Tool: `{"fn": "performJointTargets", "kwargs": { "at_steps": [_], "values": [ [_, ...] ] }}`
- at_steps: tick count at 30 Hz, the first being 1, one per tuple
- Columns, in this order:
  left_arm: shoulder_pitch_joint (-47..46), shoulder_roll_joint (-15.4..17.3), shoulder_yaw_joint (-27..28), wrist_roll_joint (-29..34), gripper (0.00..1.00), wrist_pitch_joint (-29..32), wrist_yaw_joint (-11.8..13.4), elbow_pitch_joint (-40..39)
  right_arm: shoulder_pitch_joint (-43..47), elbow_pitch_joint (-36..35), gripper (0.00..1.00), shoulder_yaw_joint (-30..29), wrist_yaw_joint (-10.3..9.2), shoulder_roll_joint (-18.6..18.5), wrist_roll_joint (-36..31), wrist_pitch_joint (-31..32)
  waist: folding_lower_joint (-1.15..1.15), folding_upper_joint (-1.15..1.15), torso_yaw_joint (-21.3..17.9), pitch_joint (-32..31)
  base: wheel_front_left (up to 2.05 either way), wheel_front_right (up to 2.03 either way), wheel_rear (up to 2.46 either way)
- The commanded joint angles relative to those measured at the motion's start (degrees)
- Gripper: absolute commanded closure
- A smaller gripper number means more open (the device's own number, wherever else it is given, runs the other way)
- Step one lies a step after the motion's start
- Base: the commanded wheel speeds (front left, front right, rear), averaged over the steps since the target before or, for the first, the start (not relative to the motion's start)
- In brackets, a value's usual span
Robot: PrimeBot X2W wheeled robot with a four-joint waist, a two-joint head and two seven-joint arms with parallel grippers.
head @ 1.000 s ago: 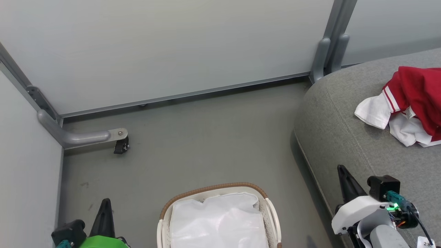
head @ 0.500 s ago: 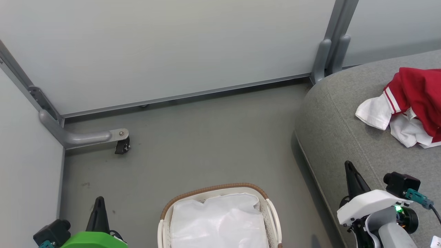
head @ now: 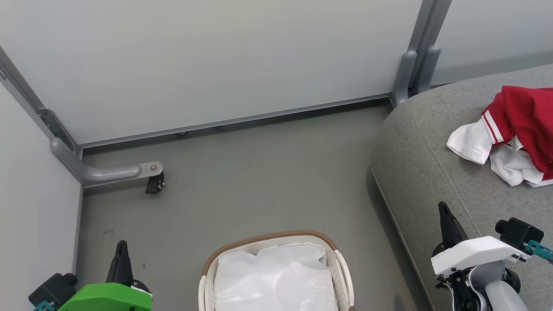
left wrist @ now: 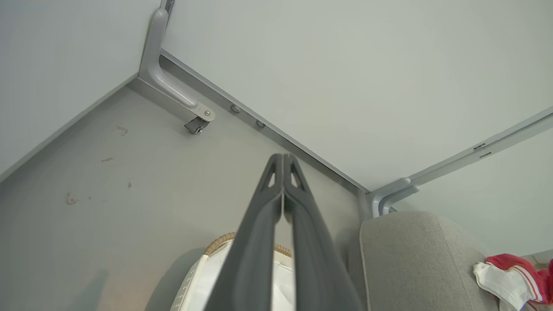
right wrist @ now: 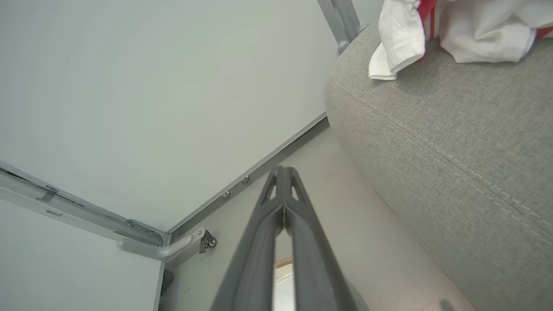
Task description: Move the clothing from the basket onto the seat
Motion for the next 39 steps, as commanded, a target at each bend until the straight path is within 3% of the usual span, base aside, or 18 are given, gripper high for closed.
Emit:
{"fn": "performJointTargets", "kwargs": {
  "at_steps": [1, 39],
  "values": [
    [-1.7, 0.0, 0.5, -1.9, 1.00, 0.4, -0.1, -1.0, -0.3, -1.2, 1.00, -0.3, -0.01, -0.4, 2.1, 0.4, 0.00, 0.00, 0.0, 0.0, 0.00, 0.00, 0.00],
    [-3.7, -0.4, 2.6, -24.5, 1.00, 7.0, -0.1, -4.1, 1.3, -5.5, 1.00, -1.9, -0.03, -0.6, 28.3, 7.0, 0.00, 0.00, 0.6, -0.6, 0.00, 0.00, 0.00]
  ]
}}
